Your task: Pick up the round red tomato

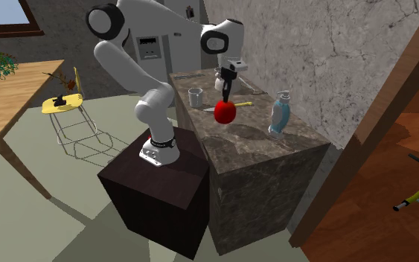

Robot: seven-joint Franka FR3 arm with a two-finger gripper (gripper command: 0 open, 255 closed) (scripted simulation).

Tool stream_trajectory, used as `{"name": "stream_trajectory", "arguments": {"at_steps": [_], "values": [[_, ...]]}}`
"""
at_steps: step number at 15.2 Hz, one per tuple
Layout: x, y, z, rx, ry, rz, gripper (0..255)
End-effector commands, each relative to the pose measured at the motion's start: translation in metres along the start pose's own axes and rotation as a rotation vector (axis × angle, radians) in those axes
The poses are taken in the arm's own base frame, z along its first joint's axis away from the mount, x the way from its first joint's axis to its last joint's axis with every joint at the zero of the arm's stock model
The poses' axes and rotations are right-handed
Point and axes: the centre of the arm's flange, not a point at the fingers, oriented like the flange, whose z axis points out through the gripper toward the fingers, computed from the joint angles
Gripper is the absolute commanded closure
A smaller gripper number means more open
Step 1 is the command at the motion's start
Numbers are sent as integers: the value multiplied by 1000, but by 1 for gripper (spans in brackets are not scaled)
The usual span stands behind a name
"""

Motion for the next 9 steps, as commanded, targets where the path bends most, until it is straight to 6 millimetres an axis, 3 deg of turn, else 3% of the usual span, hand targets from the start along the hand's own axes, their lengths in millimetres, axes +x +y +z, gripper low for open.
{"name": "stream_trajectory", "arguments": {"at_steps": [1, 9], "values": [[0, 1, -10, 0, 0, 0, 255], [-2, 2, -52, 0, 0, 0, 255]]}}
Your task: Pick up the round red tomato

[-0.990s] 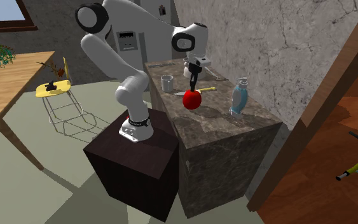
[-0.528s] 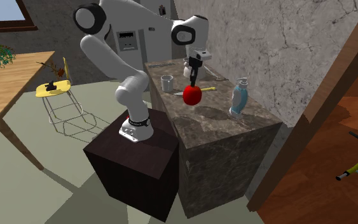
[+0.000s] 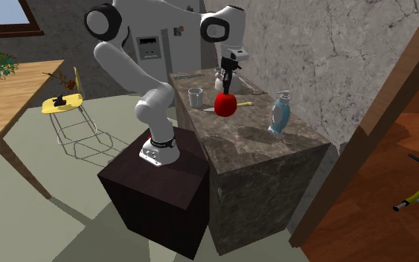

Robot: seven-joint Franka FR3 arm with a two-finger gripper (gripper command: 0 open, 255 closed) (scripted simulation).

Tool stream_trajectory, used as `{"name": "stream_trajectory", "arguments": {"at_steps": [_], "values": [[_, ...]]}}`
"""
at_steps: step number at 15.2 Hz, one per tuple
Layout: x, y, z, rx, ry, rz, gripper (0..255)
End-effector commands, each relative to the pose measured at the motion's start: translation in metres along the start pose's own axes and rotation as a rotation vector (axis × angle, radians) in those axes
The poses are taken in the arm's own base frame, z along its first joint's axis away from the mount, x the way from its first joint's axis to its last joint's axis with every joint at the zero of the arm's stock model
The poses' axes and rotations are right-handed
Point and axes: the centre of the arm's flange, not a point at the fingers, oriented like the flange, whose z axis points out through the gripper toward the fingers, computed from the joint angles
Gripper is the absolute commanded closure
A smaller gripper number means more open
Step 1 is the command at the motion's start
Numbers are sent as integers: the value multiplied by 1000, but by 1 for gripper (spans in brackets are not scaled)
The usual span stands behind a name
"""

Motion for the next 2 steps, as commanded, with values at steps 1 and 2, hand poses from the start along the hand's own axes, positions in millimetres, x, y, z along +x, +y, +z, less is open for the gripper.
{"name": "stream_trajectory", "arguments": {"at_steps": [1, 2], "values": [[0, 0, -8, 0, 0, 0, 255], [0, 0, -8, 0, 0, 0, 255]]}}
